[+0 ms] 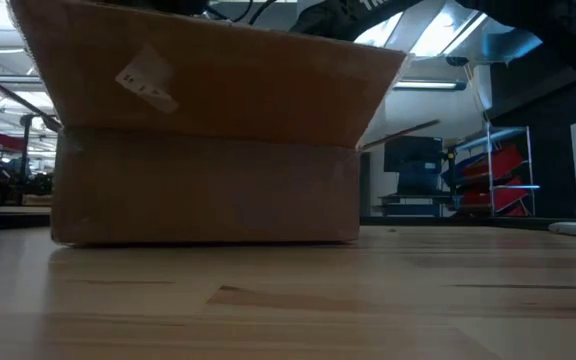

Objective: Unpack boxes
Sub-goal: Put the white adapter into the transparent zip bag

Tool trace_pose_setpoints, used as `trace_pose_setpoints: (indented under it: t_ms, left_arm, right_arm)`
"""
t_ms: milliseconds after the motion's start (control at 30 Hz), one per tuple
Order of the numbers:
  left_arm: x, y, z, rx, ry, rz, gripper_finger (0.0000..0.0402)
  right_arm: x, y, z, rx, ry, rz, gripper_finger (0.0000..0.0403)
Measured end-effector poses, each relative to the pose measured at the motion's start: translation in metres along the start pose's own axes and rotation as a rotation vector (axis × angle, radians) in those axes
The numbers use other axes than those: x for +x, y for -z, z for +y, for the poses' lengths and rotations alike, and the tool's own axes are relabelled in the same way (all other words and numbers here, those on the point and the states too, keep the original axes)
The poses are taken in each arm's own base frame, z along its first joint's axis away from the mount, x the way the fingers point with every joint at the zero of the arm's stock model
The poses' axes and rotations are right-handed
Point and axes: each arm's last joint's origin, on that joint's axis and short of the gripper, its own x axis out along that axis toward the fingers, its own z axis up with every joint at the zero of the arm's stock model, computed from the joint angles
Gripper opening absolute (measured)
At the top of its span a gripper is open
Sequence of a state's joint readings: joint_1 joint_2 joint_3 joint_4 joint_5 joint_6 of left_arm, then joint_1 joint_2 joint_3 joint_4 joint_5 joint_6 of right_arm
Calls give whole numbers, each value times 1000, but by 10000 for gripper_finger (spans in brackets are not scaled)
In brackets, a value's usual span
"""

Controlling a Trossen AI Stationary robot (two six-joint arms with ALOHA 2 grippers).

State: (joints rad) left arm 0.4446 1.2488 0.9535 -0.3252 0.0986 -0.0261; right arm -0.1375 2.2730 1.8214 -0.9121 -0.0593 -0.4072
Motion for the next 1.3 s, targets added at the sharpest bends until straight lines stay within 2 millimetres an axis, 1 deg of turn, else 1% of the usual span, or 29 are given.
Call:
trace_pose_setpoints:
  t_ms: [133,267,400,500,633,767,967,1067,1167,1300]
  left_arm:
    - [0,0,0,4,0,0,0]
    - [0,0,0,8,0,5,0]
    - [0,0,0,11,0,4,0]
    - [0,1,0,25,0,6,0]
    - [0,0,0,27,8,5,0]
    - [-4,-3,-1,29,34,-33,0]
    - [-6,-4,-2,23,37,-40,0]
    - [-8,-5,-2,38,37,-50,0]
    - [-9,-5,-2,44,37,-49,0]
    - [-9,-5,-2,44,36,-51,0]
  right_arm:
    - [-1,2,1,14,-3,23,182]
    - [-5,2,4,14,-16,68,180]
    - [-15,-4,2,20,-6,53,180]
    - [-29,-11,1,36,2,32,181]
    - [-55,-23,1,56,-25,-39,186]
    - [-73,-23,7,67,-177,-43,184]
    - [-98,-23,19,114,-416,-53,184]
    - [-114,-27,28,120,-522,-88,184]
    - [-132,-32,36,122,-578,-131,184]
    - [-150,-34,49,116,-592,-182,184]
